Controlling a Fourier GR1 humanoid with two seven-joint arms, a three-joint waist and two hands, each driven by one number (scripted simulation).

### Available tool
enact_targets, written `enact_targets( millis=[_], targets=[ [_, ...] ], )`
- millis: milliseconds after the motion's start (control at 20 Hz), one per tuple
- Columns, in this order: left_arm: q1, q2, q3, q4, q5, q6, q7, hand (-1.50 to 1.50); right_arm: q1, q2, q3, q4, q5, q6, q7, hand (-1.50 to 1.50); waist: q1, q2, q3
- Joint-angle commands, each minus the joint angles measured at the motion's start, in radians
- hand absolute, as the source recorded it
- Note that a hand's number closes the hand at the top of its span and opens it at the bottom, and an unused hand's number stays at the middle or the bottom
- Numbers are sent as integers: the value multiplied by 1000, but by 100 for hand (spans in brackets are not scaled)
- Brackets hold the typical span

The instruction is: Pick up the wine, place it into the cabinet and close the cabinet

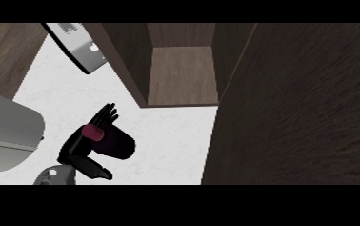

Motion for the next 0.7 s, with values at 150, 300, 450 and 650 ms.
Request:
enact_targets(
  millis=[150, 300, 450, 650],
  targets=[
    [-58, 13, -15, 130, -22, -55, -102, -150, 68, -38, 81, -169, 152, -18, 36, -150, 2, 0, 0],
    [-22, -31, -58, 143, -71, 7, -176, -150, 25, -54, 39, -157, 143, -15, 64, -150, 3, 0, 0],
    [-104, -12, -21, 195, -33, -7, -176, -150, 23, -46, 62, -141, 147, -33, 54, -150, 0, 1, 0],
    [-100, -52, -15, 209, 5, -12, -170, 150, -9, -39, 42, -85, 108, -26, 20, -150, 10, 3, 1]
  ],
)
